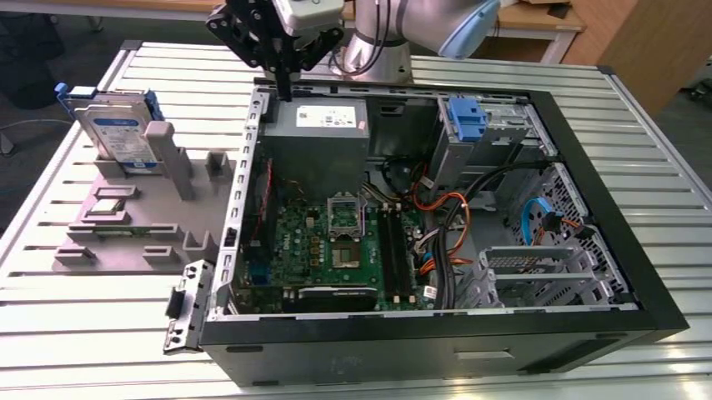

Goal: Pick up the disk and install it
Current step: 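Reach for the disk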

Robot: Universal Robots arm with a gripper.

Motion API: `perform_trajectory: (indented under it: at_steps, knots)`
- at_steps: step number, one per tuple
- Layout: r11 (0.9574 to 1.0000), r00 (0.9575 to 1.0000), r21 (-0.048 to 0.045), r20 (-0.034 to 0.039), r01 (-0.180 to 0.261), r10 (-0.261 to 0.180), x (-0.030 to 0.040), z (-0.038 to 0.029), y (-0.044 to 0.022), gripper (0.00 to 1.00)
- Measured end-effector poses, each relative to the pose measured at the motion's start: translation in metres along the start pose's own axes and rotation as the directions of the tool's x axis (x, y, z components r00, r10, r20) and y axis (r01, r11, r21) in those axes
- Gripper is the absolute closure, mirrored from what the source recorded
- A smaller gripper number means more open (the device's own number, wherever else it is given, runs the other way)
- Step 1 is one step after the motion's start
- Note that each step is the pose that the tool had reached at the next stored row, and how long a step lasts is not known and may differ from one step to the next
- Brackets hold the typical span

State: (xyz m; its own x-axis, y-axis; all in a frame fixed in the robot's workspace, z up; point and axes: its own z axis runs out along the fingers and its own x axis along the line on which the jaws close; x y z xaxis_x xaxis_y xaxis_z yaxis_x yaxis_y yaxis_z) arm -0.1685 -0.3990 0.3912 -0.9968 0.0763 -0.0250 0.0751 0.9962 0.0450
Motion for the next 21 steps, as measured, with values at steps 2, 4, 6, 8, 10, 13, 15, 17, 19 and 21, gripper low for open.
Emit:
perform_trajectory:
  at_steps: [2, 4, 6, 8, 10, 13, 15, 17, 19, 21]
  knots:
    - [1.0, 1.0, 0.0, 0.0005, 0.0, 0.0, 0.0062, 0.0, -0.0005, 0.89]
    - [1.0, 1.0, -0.0001, 0.0012, 0.0, 0.0, 0.0125, 0.0001, -0.001, 0.89]
    - [1.0, 1.0, -0.0002, 0.0019, 0.0, 0.0, 0.0193, 0.0002, -0.0015, 0.89]
    - [1.0, 1.0, -0.0002, 0.0026, 0.0, 0.0, 0.0257, 0.0003, -0.002, 0.89]
    - [1.0, 1.0, -0.0004, 0.0034, 0.0, 0.0, 0.032, 0.0004, -0.0025, 0.89]
    - [1.0, 1.0, -0.0004, 0.0041, 0.0, 0.0, 0.0371, 0.0005, -0.0029, 0.89]
    - [1.0, 1.0, -0.0003, 0.0041, 0.0, 0.0, 0.0372, 0.0005, -0.0029, 0.89]
    - [1.0, 1.0, -0.0003, 0.004, 0.0, 0.0, 0.0374, 0.0004, -0.0029, 0.89]
    - [1.0, 1.0, -0.0003, 0.0041, 0.0, 0.0, 0.0375, 0.0004, -0.0029, 0.89]
    - [1.0, 1.0, -0.0003, 0.0041, 0.0, 0.0, 0.0375, 0.0004, -0.0029, 0.89]
